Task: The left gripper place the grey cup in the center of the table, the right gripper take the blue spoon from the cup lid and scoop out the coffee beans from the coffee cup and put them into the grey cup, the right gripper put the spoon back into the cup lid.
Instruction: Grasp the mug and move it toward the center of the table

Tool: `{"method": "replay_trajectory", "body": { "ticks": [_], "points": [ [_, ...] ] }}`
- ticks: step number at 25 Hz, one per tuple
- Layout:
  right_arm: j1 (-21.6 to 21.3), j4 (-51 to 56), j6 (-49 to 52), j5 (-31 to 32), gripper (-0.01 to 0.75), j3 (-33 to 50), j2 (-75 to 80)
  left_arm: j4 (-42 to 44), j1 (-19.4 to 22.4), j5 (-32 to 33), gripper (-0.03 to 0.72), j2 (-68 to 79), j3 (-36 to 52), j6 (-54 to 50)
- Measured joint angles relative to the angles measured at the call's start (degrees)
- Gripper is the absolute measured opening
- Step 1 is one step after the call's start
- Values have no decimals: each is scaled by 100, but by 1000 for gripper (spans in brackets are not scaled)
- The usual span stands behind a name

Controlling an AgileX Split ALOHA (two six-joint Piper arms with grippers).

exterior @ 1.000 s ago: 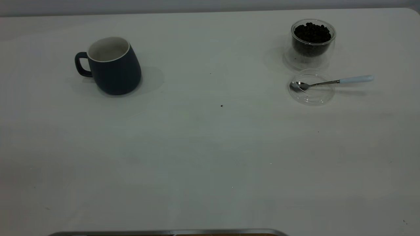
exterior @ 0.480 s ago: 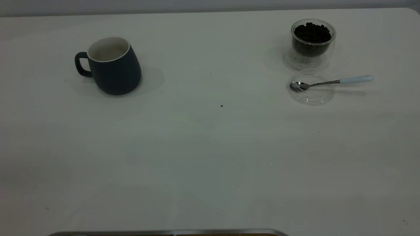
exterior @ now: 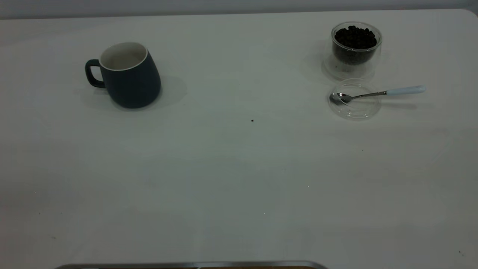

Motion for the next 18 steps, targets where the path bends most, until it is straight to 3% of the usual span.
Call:
{"method": "replay_trajectory", "body": {
  "ticks": [18],
  "points": [
    [0,0,0,0,478,0,0,0,0,-43,590,579,-251,-434]
  ]
}}
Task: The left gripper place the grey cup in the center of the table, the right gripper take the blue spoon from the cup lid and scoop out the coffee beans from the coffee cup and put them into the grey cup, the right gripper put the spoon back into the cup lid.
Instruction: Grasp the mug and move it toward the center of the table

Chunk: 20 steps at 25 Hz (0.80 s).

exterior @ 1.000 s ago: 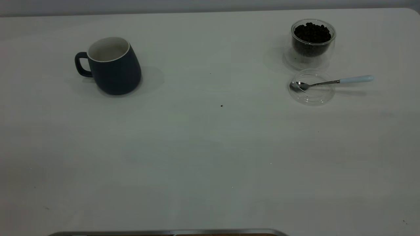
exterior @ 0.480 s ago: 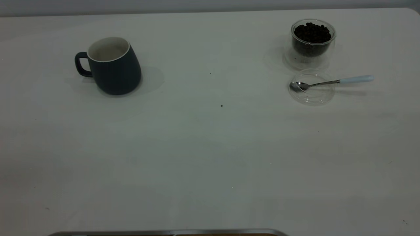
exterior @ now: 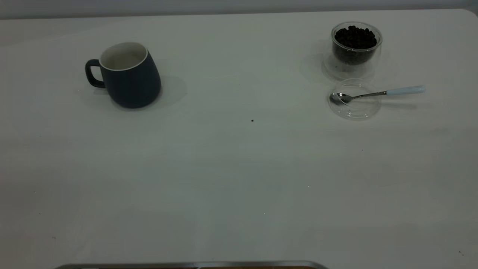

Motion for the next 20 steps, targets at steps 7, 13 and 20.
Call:
{"method": "replay_trajectory", "body": {
  "ticks": [7,13,20],
  "points": [
    [0,0,0,0,478,0,0,509,0,-1390,590,2466,-355,-193],
    [0,0,0,0,478,0,0,587,0,-2654,590,4731,-908,-207],
    [0,0,0,0,478,0,0,587,0,-3353,590,7012,-1966,105]
  ]
}}
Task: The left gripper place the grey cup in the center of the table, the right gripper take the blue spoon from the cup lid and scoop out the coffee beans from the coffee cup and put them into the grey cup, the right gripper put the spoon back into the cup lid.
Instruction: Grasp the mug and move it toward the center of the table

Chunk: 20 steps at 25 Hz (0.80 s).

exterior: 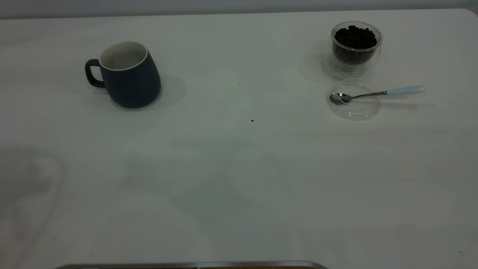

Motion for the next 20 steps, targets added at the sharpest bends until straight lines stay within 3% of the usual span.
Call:
{"method": "replay_trajectory", "body": {
  "ticks": [6,12,15,20],
  "points": [
    [0,0,0,0,478,0,0,0,0,-406,590,1850,-1330,345],
    [0,0,0,0,478,0,0,0,2,-211,590,3675,-2990,628],
    [0,0,0,0,478,0,0,0,-4,317,590,4393,-3781,1441],
    [0,0,0,0,478,0,0,0,-4,1096,590,5071,-4572,3734]
  ]
}}
